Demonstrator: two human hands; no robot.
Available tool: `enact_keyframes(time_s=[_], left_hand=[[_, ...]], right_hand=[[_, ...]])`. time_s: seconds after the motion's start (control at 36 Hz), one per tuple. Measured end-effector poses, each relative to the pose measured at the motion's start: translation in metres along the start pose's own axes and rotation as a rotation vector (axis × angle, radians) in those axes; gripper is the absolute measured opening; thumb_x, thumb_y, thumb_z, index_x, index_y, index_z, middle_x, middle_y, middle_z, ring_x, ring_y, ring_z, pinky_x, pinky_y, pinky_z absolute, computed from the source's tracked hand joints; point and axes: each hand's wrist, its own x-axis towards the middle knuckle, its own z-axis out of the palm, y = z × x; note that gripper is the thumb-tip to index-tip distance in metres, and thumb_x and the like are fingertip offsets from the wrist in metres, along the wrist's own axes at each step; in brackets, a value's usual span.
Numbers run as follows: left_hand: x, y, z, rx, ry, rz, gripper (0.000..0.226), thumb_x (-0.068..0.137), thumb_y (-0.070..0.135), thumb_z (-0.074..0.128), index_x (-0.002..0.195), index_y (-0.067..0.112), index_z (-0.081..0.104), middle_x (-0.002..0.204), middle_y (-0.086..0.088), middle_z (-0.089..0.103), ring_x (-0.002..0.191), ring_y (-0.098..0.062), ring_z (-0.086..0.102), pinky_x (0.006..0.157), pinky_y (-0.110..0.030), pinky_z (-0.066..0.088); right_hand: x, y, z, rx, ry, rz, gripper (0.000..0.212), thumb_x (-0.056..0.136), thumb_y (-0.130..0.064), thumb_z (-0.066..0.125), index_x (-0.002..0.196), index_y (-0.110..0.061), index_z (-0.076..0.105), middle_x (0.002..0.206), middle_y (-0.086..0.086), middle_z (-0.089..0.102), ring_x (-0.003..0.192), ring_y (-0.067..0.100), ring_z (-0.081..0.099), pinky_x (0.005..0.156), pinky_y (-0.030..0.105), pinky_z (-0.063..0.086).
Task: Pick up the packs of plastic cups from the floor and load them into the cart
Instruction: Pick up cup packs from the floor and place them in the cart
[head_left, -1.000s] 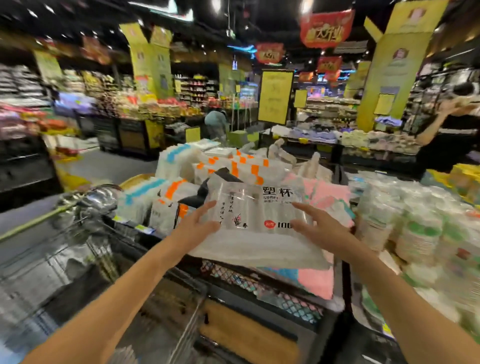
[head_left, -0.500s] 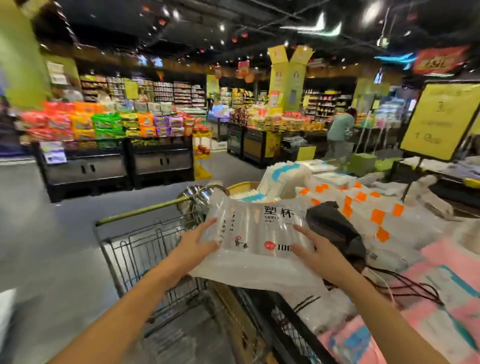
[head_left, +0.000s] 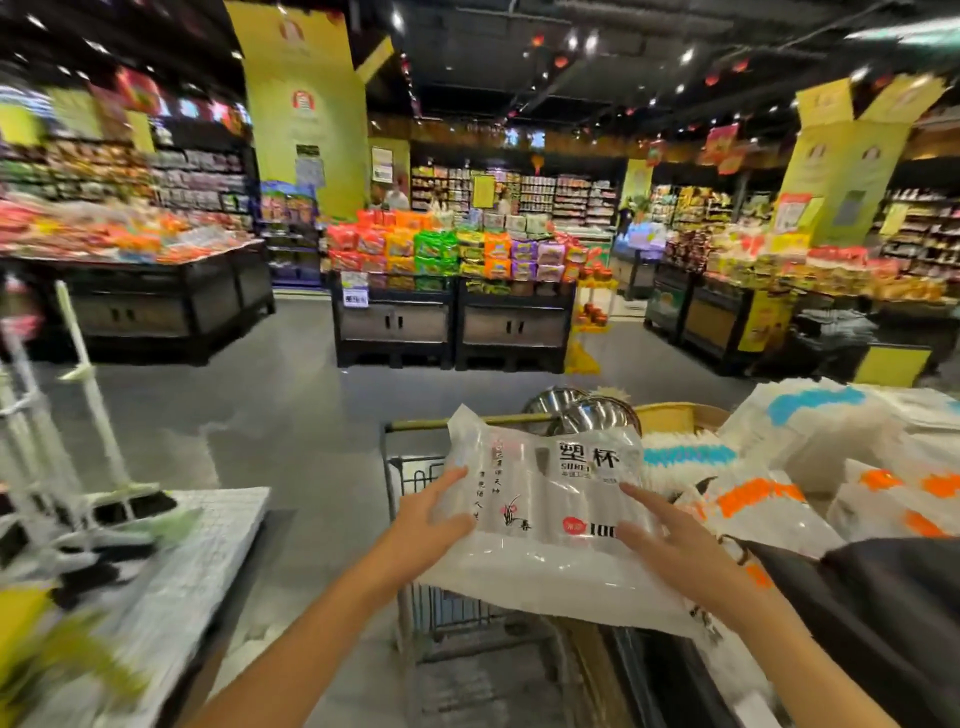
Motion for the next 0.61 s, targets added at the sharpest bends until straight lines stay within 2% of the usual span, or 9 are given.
enact_keyframes(time_s=[0.06, 0.14, 0.19, 0.36, 0.44, 0.53, 0.61], left_hand=[[0.011, -0.01, -0.014, 0.007, 0.027, -0.015, 0.061, 0.09, 0.024, 0.062, 0.141, 0.049, 0.038, 0.14, 0.004, 0.043, 0.1, -0.01, 0.066, 0.078, -0.029, 0.059], [0.034, -0.026, -0.033, 0.012, 0.052, -0.026, 0.061, 0.077, 0.04, 0.065, 0.126, 0.066, 0.042, 0.142, 0.003, 0.042, 0.11, -0.013, 0.062, 0.092, -0.038, 0.055], [0.051, -0.039, -0.045, 0.006, 0.063, -0.038, 0.063, 0.069, 0.046, 0.065, 0.123, 0.07, 0.042, 0.143, 0.002, 0.042, 0.115, -0.015, 0.06, 0.096, -0.041, 0.052], [0.086, -0.067, -0.059, -0.015, 0.058, -0.059, 0.069, 0.069, 0.047, 0.066, 0.131, 0.062, 0.041, 0.145, 0.003, 0.041, 0.12, -0.013, 0.057, 0.099, -0.04, 0.051], [0.101, -0.084, -0.055, 0.036, 0.067, -0.084, 0.071, 0.074, 0.047, 0.067, 0.137, 0.059, 0.036, 0.151, 0.002, 0.034, 0.131, -0.015, 0.045, 0.109, -0.039, 0.041], [0.114, -0.106, -0.038, 0.05, 0.039, -0.099, 0.069, 0.087, 0.033, 0.065, 0.144, 0.051, 0.031, 0.155, 0.005, 0.024, 0.142, -0.016, 0.027, 0.116, -0.037, 0.028], [0.126, -0.135, -0.013, 0.058, 0.046, -0.167, 0.069, 0.09, 0.022, 0.064, 0.146, 0.046, 0.031, 0.146, 0.006, 0.03, 0.132, -0.009, 0.032, 0.112, -0.031, 0.03]], right_hand=[[0.021, -0.008, 0.012, -0.044, -0.02, -0.01, 0.055, 0.095, -0.046, 0.056, 0.146, -0.045, 0.036, 0.155, -0.004, 0.038, 0.139, 0.022, 0.039, 0.114, 0.04, 0.03], [0.05, -0.021, 0.028, -0.068, -0.041, -0.024, 0.057, 0.096, -0.046, 0.055, 0.148, -0.044, 0.032, 0.156, -0.001, 0.036, 0.139, 0.024, 0.039, 0.112, 0.043, 0.031], [0.067, -0.029, 0.037, -0.077, -0.05, -0.032, 0.057, 0.097, -0.044, 0.055, 0.148, -0.043, 0.032, 0.156, 0.001, 0.036, 0.138, 0.024, 0.039, 0.112, 0.042, 0.032], [0.113, -0.029, 0.064, -0.057, -0.09, -0.034, 0.057, 0.097, -0.039, 0.056, 0.148, -0.043, 0.032, 0.157, 0.003, 0.035, 0.137, 0.025, 0.042, 0.11, 0.04, 0.034], [0.132, -0.018, 0.076, -0.043, -0.109, -0.03, 0.058, 0.097, -0.034, 0.058, 0.149, -0.039, 0.033, 0.156, 0.003, 0.036, 0.138, 0.026, 0.039, 0.108, 0.038, 0.035], [0.15, 0.009, 0.091, -0.012, -0.126, -0.009, 0.057, 0.095, -0.032, 0.062, 0.145, -0.042, 0.037, 0.153, 0.001, 0.04, 0.137, 0.023, 0.04, 0.103, 0.034, 0.034], [0.165, 0.044, 0.114, 0.012, -0.149, 0.027, 0.058, 0.093, -0.025, 0.065, 0.144, -0.04, 0.04, 0.145, -0.004, 0.044, 0.135, 0.02, 0.041, 0.1, 0.03, 0.035]])
